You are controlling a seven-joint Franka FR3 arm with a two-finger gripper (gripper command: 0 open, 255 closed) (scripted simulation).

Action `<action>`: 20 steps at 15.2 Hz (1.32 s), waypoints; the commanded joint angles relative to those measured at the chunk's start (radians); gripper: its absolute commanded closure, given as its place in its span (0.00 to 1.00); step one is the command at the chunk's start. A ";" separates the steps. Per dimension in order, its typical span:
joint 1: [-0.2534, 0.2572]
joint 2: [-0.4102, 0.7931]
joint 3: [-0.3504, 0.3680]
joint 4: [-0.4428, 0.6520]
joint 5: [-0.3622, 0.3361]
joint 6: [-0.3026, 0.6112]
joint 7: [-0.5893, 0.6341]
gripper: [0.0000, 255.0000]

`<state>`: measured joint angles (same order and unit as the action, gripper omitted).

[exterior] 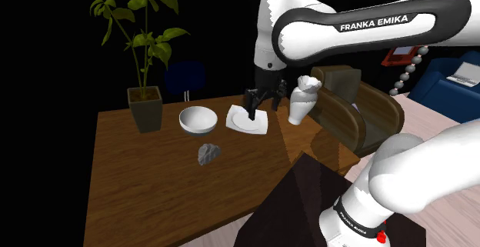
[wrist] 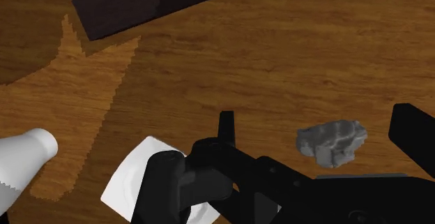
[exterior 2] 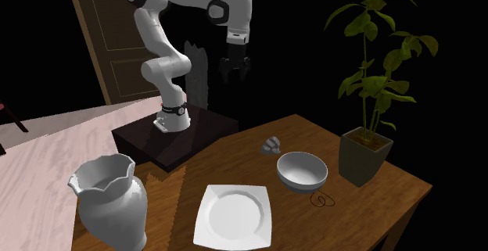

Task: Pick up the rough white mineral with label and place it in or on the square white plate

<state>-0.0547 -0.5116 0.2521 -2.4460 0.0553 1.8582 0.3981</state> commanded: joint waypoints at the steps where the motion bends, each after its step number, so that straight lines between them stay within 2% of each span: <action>1: -0.014 0.070 0.035 0.012 0.006 0.041 0.092 0.00; 5: -0.042 0.240 0.099 0.072 -0.005 0.116 0.277 0.00; 10: -0.063 0.469 0.145 0.177 -0.056 0.188 0.510 0.00; 14: -0.056 0.654 0.144 0.283 -0.110 0.226 0.685 0.00; 20: -0.017 0.917 0.094 0.471 -0.163 0.251 0.901 0.00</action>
<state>-0.0752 0.3665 0.3569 -2.0012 -0.1024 2.1042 1.2666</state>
